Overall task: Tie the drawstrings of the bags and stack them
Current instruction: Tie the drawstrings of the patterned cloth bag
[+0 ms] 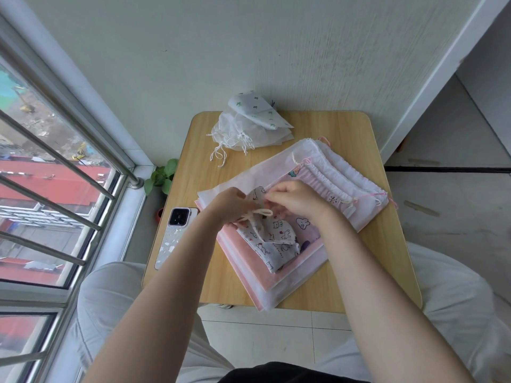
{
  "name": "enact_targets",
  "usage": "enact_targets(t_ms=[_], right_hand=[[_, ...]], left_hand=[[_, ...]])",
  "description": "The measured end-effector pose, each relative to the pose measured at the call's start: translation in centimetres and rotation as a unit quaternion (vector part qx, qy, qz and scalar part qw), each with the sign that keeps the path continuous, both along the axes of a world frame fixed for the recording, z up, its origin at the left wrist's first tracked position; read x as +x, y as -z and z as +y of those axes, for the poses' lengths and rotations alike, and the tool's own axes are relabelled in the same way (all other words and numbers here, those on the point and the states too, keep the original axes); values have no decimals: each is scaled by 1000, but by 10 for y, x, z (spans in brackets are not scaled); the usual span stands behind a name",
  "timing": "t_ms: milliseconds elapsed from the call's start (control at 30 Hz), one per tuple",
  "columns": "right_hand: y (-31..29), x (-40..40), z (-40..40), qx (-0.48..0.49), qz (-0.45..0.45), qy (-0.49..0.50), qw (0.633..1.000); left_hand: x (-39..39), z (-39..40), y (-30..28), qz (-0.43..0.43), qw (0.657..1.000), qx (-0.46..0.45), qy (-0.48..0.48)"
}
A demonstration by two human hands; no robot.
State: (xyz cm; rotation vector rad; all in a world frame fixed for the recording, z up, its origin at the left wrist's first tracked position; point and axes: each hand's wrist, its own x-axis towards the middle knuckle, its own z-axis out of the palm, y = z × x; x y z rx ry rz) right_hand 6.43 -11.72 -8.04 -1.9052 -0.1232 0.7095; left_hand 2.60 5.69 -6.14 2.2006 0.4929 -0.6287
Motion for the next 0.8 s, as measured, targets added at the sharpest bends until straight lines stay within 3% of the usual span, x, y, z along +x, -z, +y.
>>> enact_targets(t_ms=[67,167,300,400,500,633,800], right_hand=[[11,3,-4,-95,-17,18,995],[22,1,-2,-232,28,-71,970],[16,4,9,-267,28,-103,958],[1,13,12,-190,-12,-59,980],[-21,26,20,-86,-56,-4,995],[-43,62,42,-50,-153,-1,987],[-68,120,71,75,-181,77,978]], left_hand=[[-1,7,3,11,998,53,44],[-2,12,3,28,995,72,65],[0,18,2,22,999,8,22],[4,28,4,-39,990,-98,-88],[13,33,3,-116,947,-194,-228],[34,37,4,-171,899,-231,-329],[74,46,-11,-244,838,-265,-411]])
